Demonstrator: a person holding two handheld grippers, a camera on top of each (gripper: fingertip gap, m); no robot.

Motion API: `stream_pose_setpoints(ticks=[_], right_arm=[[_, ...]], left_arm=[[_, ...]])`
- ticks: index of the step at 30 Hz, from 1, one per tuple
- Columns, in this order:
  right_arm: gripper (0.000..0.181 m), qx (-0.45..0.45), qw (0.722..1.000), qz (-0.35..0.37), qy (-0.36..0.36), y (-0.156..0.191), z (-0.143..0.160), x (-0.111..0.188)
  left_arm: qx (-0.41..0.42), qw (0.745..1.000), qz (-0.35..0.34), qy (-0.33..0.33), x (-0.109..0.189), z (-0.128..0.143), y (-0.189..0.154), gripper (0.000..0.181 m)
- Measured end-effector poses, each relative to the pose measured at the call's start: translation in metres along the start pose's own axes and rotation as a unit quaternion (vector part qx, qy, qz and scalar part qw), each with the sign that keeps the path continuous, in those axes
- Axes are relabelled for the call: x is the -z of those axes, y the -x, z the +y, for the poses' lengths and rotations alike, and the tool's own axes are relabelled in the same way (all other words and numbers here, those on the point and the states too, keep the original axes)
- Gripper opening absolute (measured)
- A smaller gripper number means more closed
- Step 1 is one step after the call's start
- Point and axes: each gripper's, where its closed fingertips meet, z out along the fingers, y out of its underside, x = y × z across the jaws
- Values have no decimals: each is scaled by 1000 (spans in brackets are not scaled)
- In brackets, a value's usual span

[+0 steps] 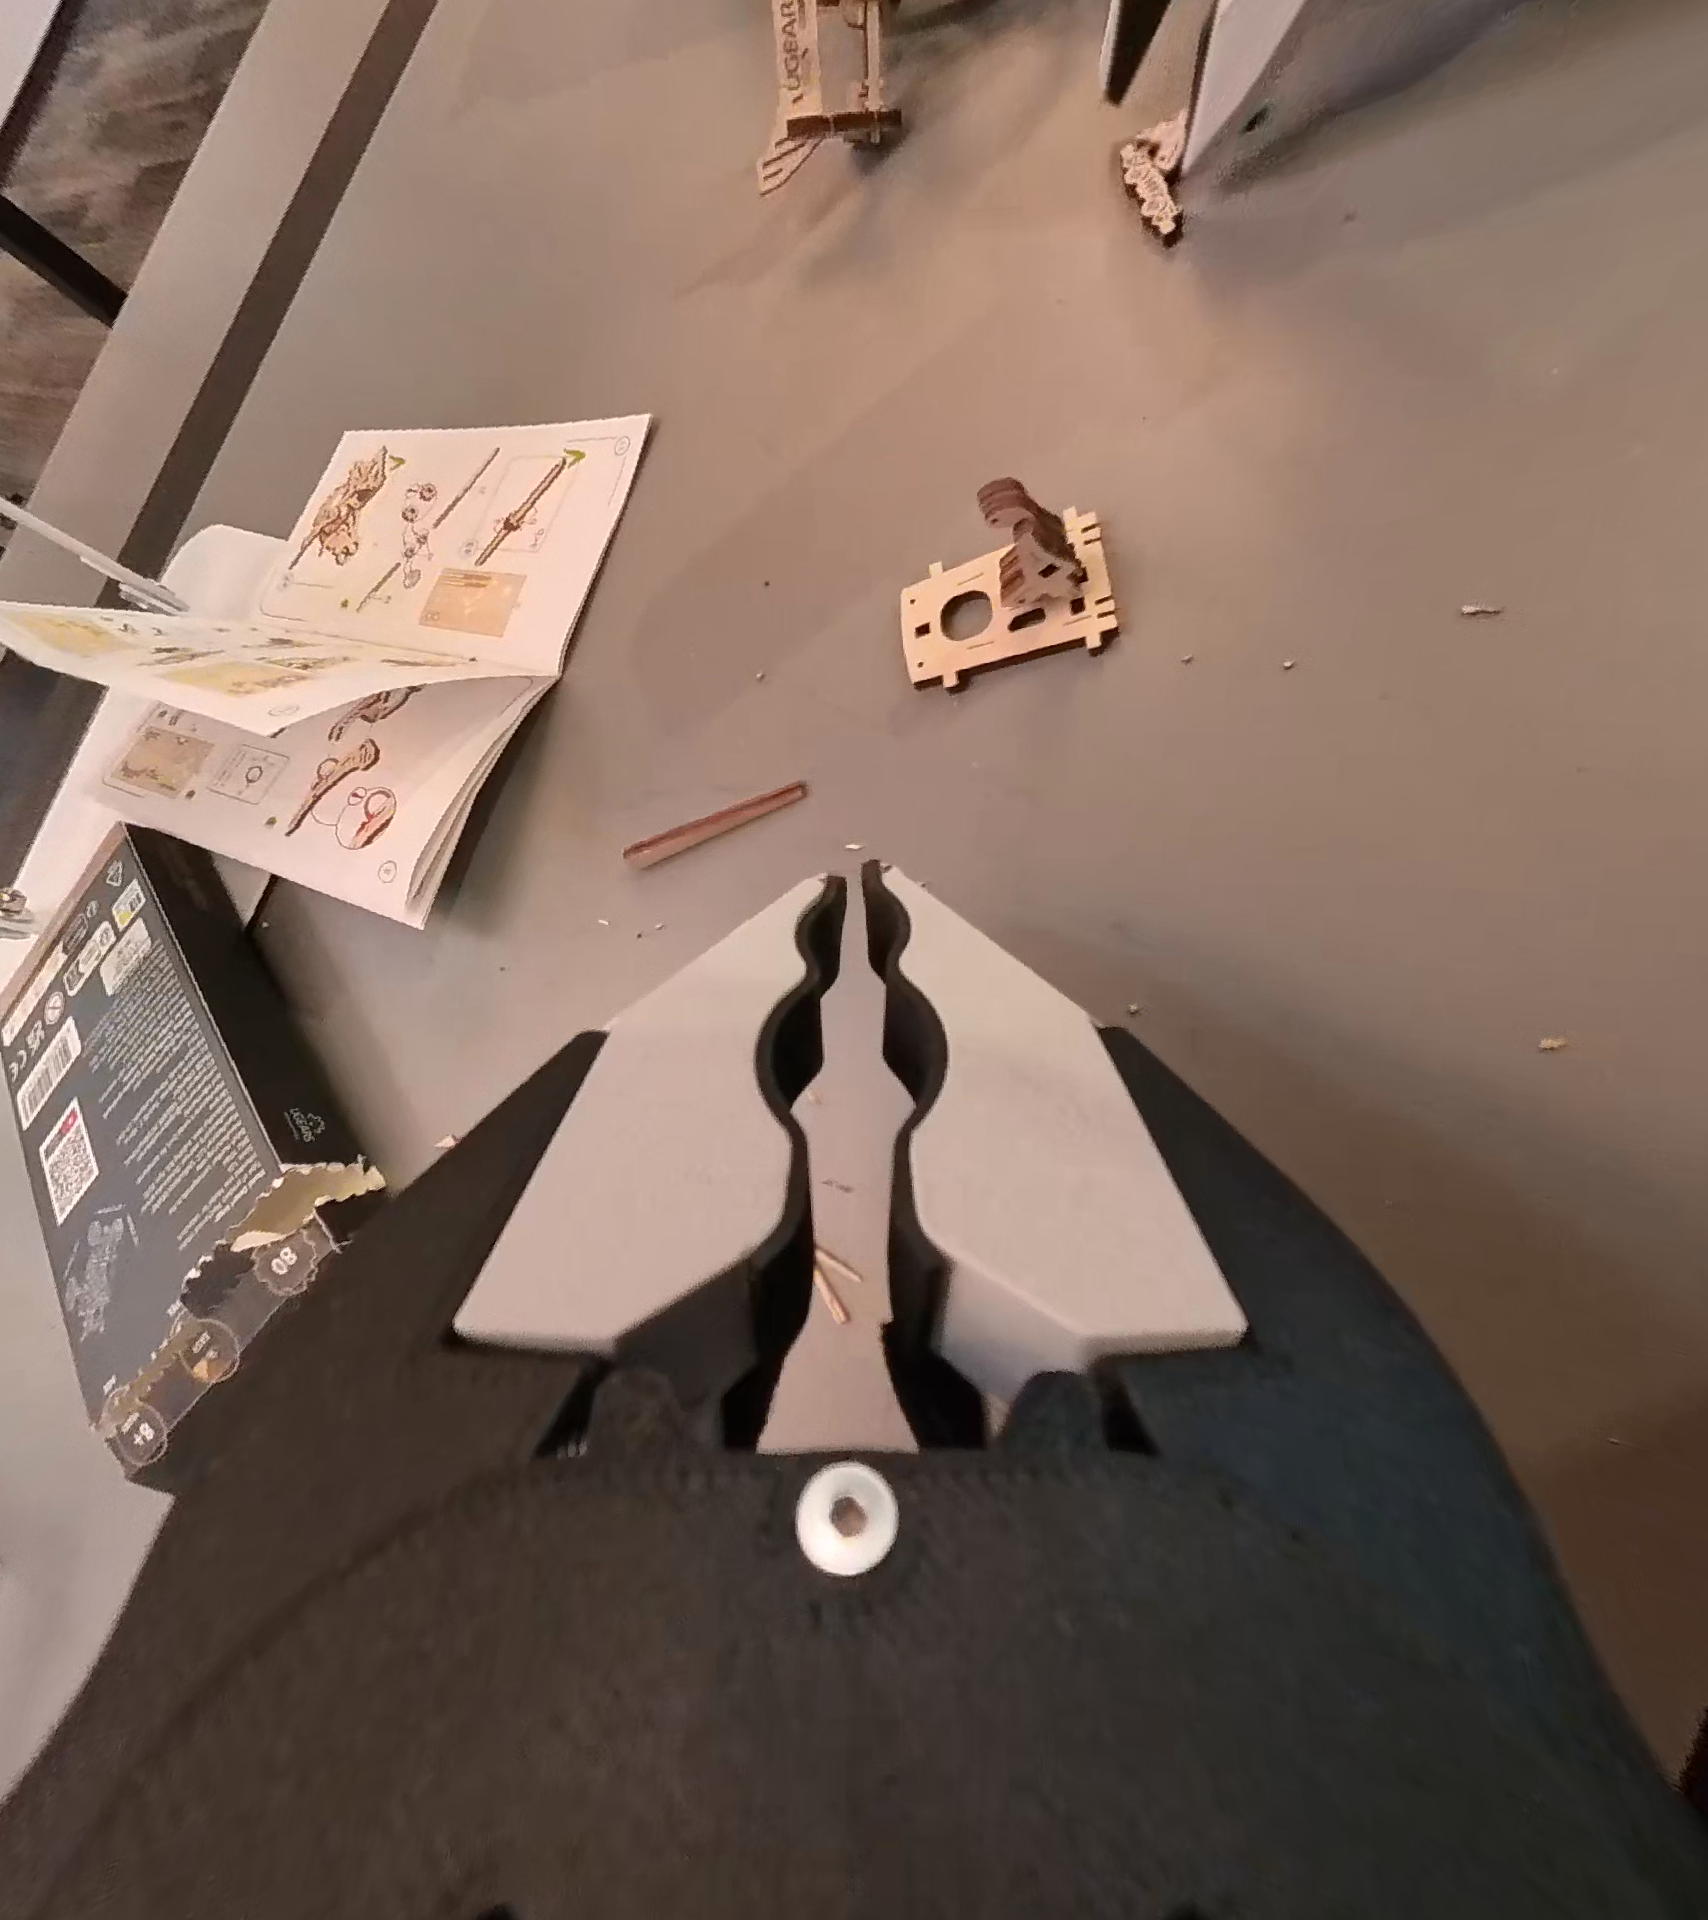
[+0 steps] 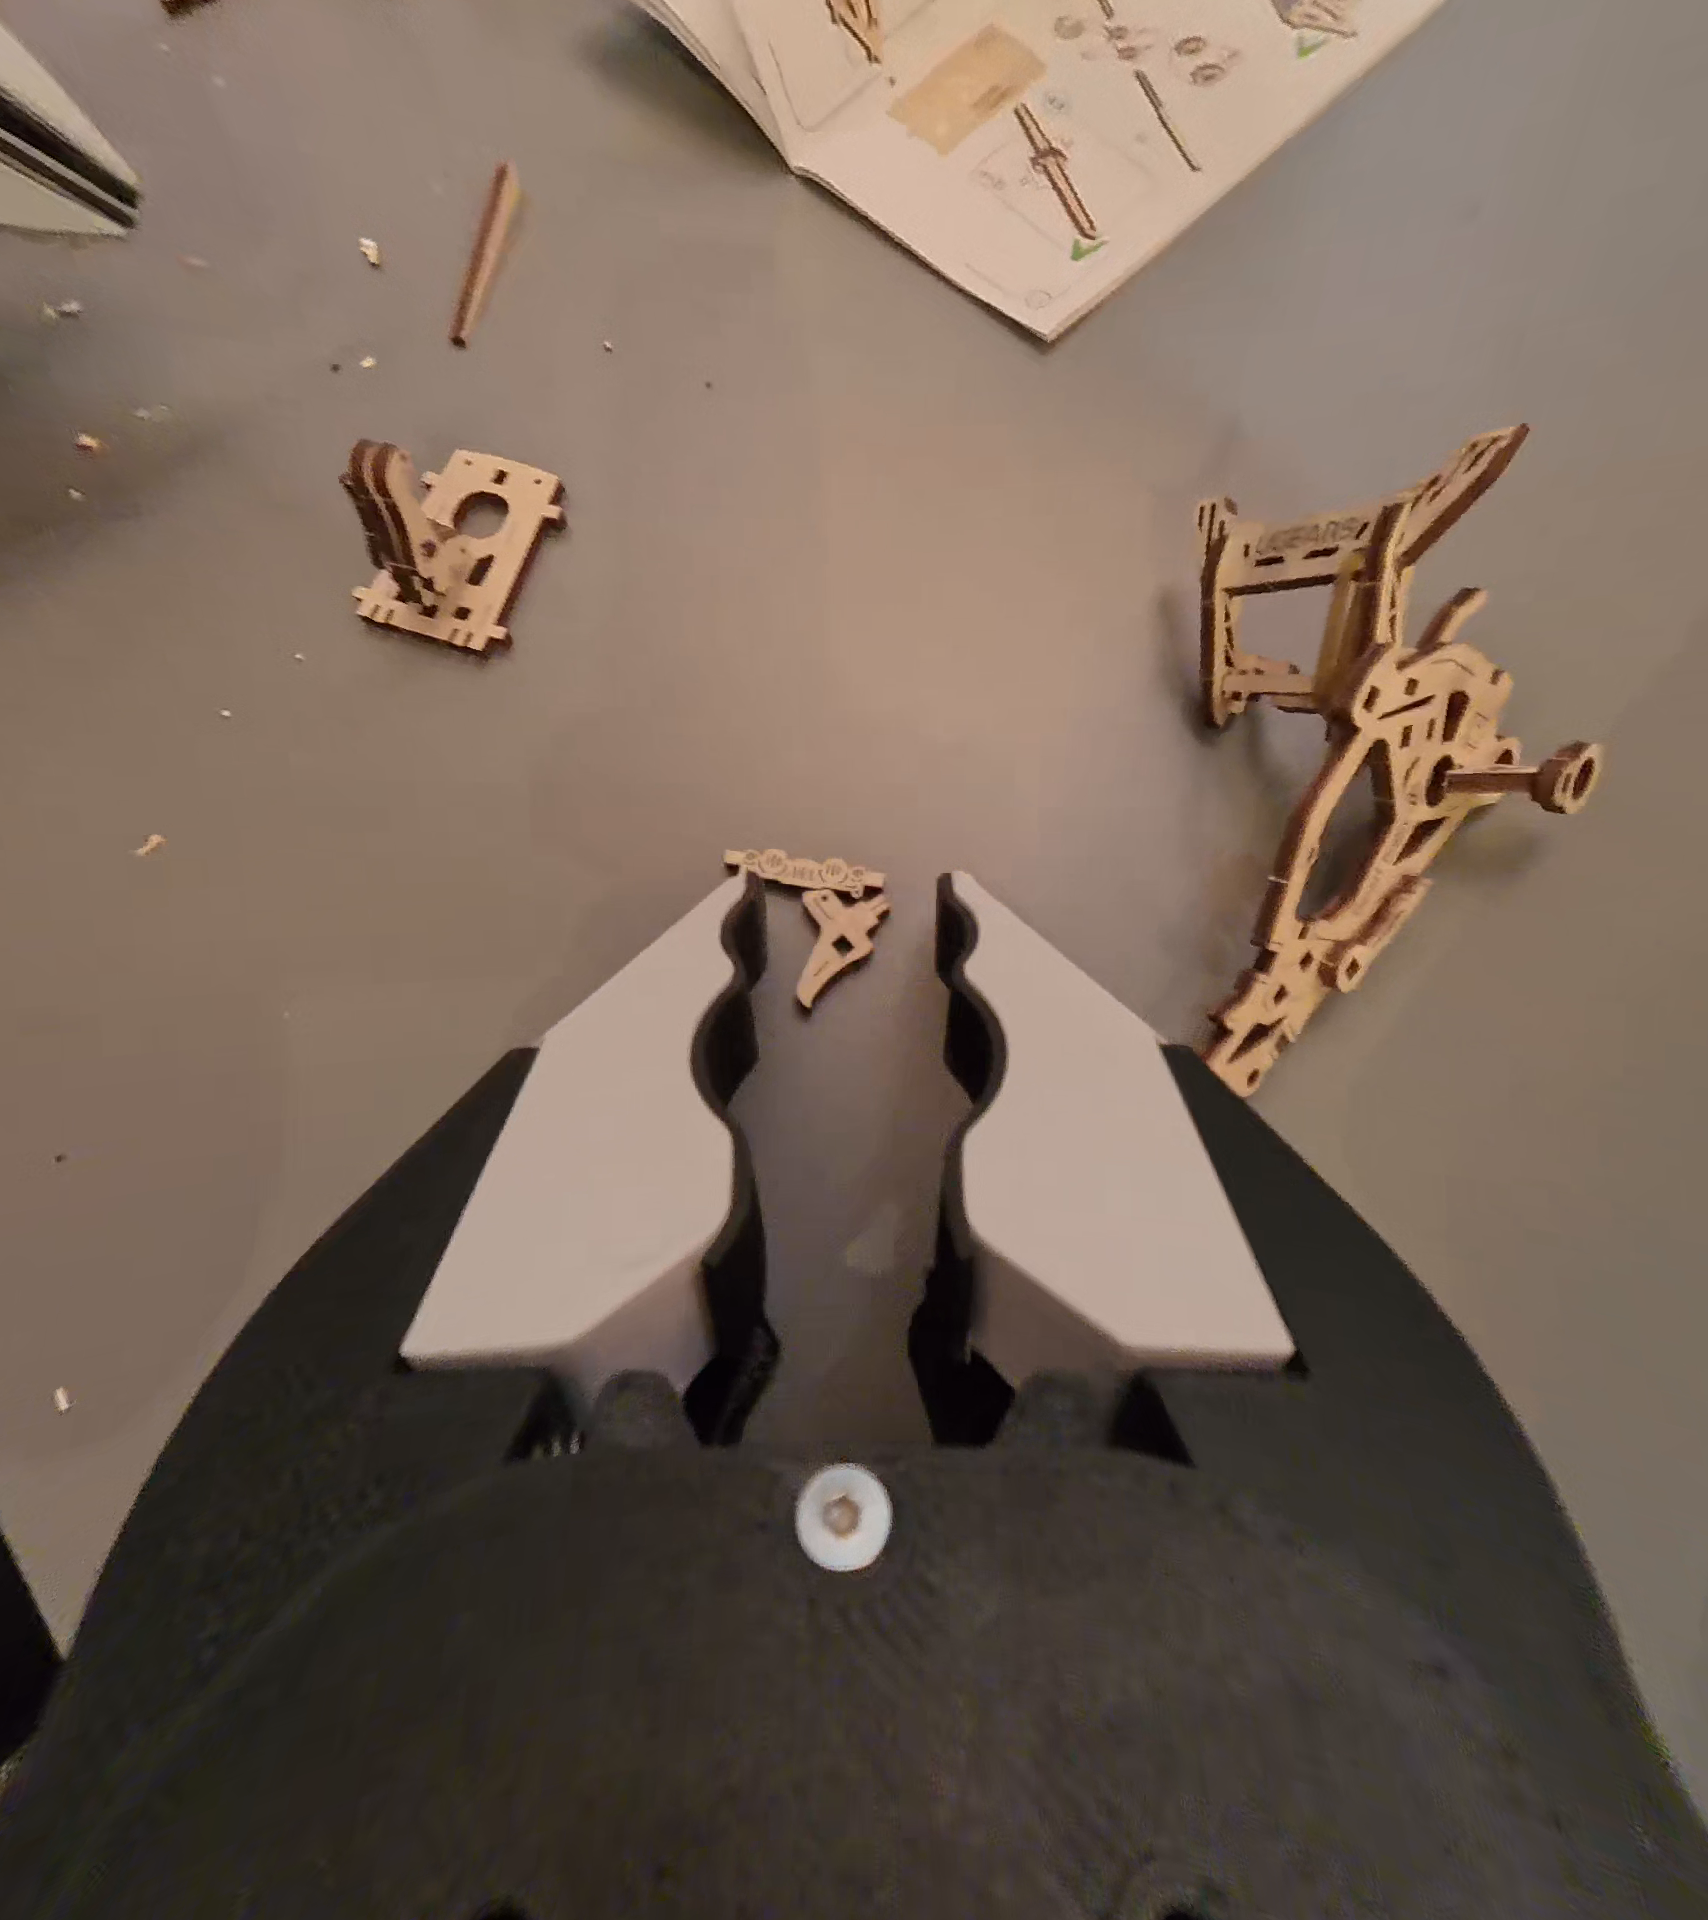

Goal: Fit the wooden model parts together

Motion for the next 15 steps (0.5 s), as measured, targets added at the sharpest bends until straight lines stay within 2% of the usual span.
stream_pose_setpoints(ticks=[3, 6, 7, 8, 15], right_arm=[[33, -2, 1000, -6, 14, 2, 4, -8], [21, 13, 1000, -5, 14, 6, 0, -13], [8, 14, 1000, -13, 15, 9, -1, -14], [5, 14, 1000, -24, 14, 12, -1, -15], [6, 13, 997, -75, -2, 30, -4, -10]], left_arm=[[-2, 1000, 1, 0, 0, -2, -3, 2], [-2, 1000, 2, -1, -1, -3, -4, 2], [-2, 1000, 2, -2, 0, -4, -5, 2], [-1, 1000, 3, -3, 0, -5, -6, 2], [-5, 1000, 19, -7, -5, -8, -17, 2]])
